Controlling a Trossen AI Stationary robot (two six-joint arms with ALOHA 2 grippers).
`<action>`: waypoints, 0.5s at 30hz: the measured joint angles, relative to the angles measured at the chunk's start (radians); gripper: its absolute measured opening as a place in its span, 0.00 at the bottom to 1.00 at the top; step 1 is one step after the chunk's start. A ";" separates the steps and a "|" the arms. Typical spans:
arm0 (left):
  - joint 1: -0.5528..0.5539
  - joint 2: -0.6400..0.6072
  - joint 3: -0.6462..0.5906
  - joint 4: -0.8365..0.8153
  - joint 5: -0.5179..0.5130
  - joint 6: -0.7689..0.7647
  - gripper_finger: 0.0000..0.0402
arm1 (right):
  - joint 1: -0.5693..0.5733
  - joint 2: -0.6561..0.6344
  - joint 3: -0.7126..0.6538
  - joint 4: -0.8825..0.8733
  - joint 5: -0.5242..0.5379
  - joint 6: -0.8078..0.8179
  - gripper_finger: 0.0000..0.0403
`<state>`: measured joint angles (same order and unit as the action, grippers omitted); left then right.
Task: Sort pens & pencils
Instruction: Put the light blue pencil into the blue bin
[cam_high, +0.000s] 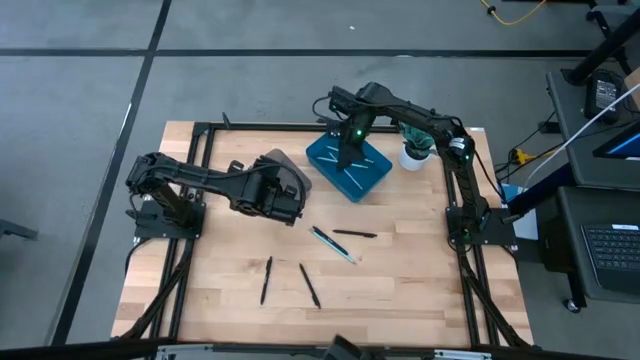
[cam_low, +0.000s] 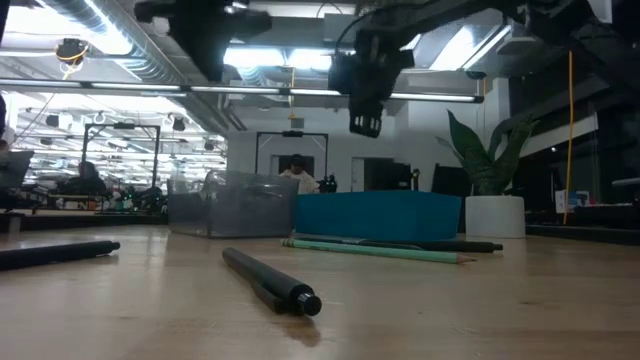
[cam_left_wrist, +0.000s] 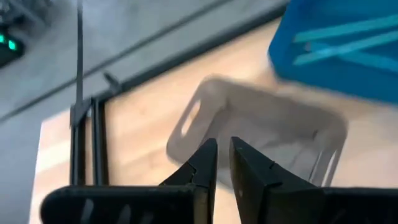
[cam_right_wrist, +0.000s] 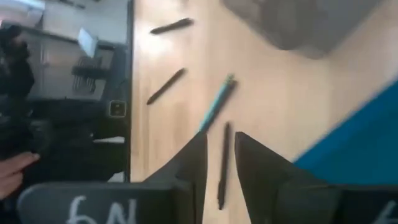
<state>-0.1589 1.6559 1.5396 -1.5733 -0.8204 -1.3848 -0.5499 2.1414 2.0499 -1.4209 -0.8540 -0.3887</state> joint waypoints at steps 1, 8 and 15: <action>-0.002 -0.004 -0.013 0.002 0.026 -0.006 0.10 | 0.008 -0.010 -0.001 -0.006 -0.001 -0.006 0.21; -0.108 -0.014 -0.047 0.004 0.137 -0.156 0.10 | 0.072 -0.103 -0.008 0.015 -0.028 -0.011 0.21; -0.271 -0.009 -0.047 0.135 0.150 -0.173 0.10 | 0.102 -0.199 -0.008 0.153 -0.201 0.033 0.21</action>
<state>-0.4298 1.6466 1.4925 -1.4379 -0.6708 -1.5573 -0.4480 1.9420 2.0422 -1.2674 -1.0549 -0.3561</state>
